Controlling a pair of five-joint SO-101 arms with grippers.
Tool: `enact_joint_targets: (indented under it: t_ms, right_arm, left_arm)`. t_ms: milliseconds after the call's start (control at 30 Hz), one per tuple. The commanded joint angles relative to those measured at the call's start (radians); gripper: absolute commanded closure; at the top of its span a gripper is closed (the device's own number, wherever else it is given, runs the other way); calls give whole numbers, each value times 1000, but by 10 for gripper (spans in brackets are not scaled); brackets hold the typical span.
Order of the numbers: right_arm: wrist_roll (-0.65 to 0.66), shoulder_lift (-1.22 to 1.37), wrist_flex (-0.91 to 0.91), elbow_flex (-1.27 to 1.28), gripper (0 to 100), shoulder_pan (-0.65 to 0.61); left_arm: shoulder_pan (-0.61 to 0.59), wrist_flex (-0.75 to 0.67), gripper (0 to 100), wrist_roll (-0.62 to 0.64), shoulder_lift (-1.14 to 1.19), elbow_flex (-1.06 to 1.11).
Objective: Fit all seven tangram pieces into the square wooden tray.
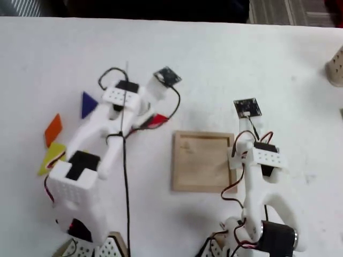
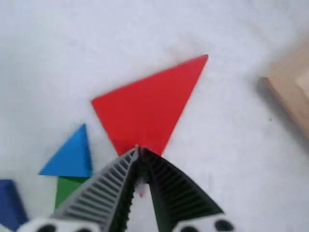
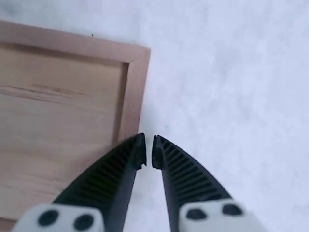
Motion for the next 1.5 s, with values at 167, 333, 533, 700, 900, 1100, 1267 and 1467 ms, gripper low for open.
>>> enact_joint_targets:
  t_ms: [167, 333, 533, 700, 900, 1100, 1267, 1467]
  right_arm:
    - [-9, -7, -16, -11, 961, -15]
    - [-9, -7, -16, -11, 961, -15]
    - [-9, -7, -16, -9, 961, -15]
    - [-9, -5, -16, -8, 961, -36]
    - [-9, -8, -16, -8, 961, -33]
    - [-9, -15, -16, -6, 961, -31]
    - [-6, -15, -13, -6, 960, -30]
    - [81, -16, 5, 9, 963, -16]
  left_arm:
    - [-105, -118, 740, -397, -79, -40]
    - [-96, -192, 737, -459, -10, -34]
    - [-84, -264, 736, -479, 74, -34]
    - [-41, -265, 736, -483, 87, -34]
    - [-21, -261, 736, -485, 90, -28]
    - [-10, -190, 737, -463, 96, -68]
    - [1, -129, 736, -413, 96, -71]
    - [-12, -103, 736, -393, 96, -71]
